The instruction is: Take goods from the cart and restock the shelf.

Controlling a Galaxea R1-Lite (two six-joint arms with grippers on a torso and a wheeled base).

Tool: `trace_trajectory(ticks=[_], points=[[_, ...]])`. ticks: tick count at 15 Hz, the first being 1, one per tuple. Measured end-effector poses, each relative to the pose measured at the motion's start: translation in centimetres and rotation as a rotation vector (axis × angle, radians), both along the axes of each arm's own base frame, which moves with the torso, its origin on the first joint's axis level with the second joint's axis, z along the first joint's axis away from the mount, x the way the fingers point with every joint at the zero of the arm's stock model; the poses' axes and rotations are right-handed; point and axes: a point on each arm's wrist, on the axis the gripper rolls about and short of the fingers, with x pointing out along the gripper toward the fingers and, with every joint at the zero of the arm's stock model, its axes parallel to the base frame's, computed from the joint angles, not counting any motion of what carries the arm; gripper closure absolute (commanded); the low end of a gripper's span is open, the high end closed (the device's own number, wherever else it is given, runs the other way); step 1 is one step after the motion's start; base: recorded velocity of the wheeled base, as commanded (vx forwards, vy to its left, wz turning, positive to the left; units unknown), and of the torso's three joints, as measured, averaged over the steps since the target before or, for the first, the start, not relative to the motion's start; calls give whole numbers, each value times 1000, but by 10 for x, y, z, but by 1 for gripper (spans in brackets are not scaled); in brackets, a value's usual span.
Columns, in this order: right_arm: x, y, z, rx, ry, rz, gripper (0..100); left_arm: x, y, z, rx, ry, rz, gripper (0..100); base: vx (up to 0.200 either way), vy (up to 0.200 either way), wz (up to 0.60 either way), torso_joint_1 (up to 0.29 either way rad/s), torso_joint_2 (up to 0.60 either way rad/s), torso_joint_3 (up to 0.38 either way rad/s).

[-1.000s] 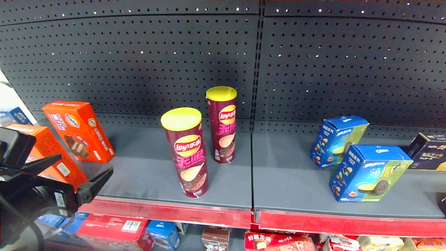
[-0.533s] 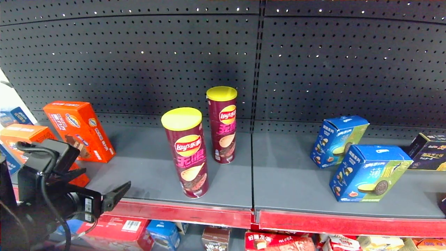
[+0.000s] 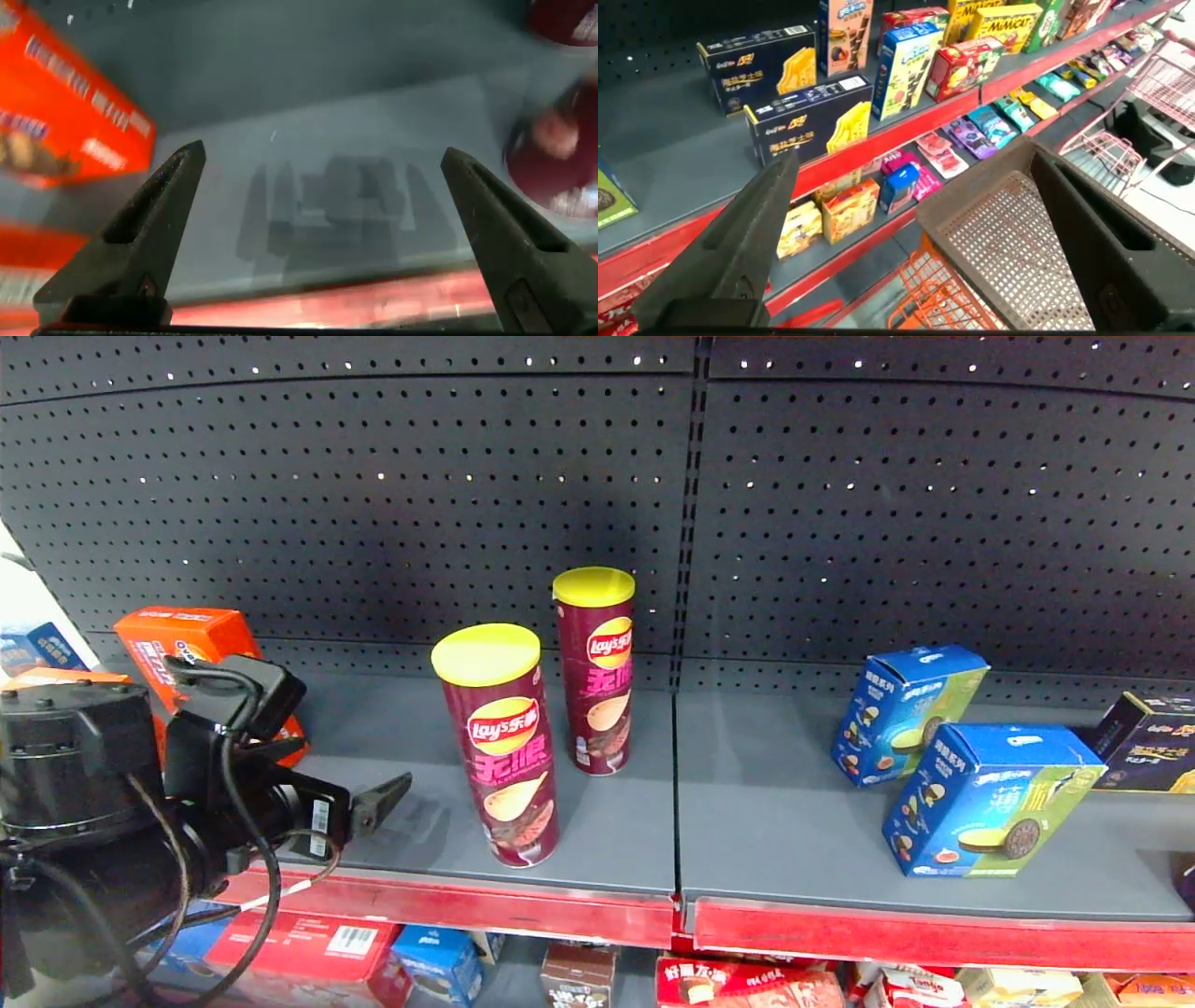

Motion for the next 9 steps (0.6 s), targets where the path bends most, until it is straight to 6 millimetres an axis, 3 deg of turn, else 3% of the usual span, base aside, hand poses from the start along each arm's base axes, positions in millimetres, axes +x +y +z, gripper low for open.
trace_trajectory(ticks=[9], points=[[3, 0, 0, 4, 10, -11, 0, 31, -19, -13, 15, 49, -45, 0, 0, 0, 0, 0, 0, 0]])
